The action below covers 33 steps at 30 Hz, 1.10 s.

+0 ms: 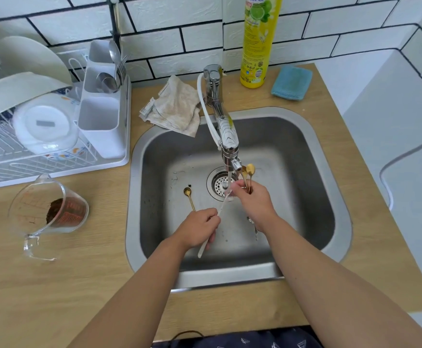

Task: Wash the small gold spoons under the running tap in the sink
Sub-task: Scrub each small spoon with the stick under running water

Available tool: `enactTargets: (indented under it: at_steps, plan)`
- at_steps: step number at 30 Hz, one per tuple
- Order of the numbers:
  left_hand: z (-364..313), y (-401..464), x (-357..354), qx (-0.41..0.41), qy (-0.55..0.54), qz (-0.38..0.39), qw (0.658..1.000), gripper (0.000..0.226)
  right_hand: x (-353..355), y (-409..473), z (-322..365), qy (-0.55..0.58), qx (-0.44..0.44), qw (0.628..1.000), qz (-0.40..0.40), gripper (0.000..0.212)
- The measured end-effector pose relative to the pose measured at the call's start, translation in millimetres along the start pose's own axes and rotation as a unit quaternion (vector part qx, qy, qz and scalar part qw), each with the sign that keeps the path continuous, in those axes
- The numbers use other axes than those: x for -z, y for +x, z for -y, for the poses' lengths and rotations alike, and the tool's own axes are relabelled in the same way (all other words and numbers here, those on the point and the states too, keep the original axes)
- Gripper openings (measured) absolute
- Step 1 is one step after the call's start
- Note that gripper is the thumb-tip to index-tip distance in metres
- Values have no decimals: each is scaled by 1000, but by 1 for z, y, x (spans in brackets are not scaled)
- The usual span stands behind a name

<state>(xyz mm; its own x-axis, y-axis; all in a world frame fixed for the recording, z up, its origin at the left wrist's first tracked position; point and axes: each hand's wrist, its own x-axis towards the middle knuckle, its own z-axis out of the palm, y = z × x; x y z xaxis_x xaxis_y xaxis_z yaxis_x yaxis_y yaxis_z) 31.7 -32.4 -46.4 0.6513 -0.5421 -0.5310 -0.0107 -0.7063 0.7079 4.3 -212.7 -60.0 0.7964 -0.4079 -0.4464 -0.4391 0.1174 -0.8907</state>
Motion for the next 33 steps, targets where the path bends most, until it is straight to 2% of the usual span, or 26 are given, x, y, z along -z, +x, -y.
enactTargets:
  at_steps: [3, 5, 8, 10, 13, 15, 18, 21, 28, 33]
  plan:
    - [1, 0, 1, -2, -8, -14, 1000, 27, 0, 0, 4, 4, -34, 999, 1, 20]
    - [0, 2, 0, -21, -37, -29, 999, 28, 2, -1, 4, 72, -60, 995, 27, 18]
    - [-9, 5, -6, -54, -115, -36, 991, 27, 4, -2, 7, 142, -92, 982, 89, 35]
    - [-17, 12, -10, -65, -128, -51, 988, 27, 4, -4, 10, 140, -94, 979, 115, 26]
    - [-26, 22, -18, -39, -129, -85, 987, 27, 2, -6, 13, 141, -89, 982, 86, 28]
    - [-24, 21, -23, 3, -129, -88, 988, 29, 3, -4, 14, 184, -87, 978, 52, 29]
    - [-18, 14, -26, 64, -176, -7, 982, 50, 6, -2, 16, 207, -83, 974, 33, 34]
    - [-19, 12, -27, 103, -277, 64, 953, 72, 3, -4, 16, 200, -93, 974, 44, 40]
    - [-16, 12, -32, 113, -373, 107, 915, 44, 1, -5, 18, 208, -107, 971, 48, 43]
    - [-19, 13, -33, 96, -379, 101, 915, 27, -4, -7, 19, 204, -125, 970, 32, 46]
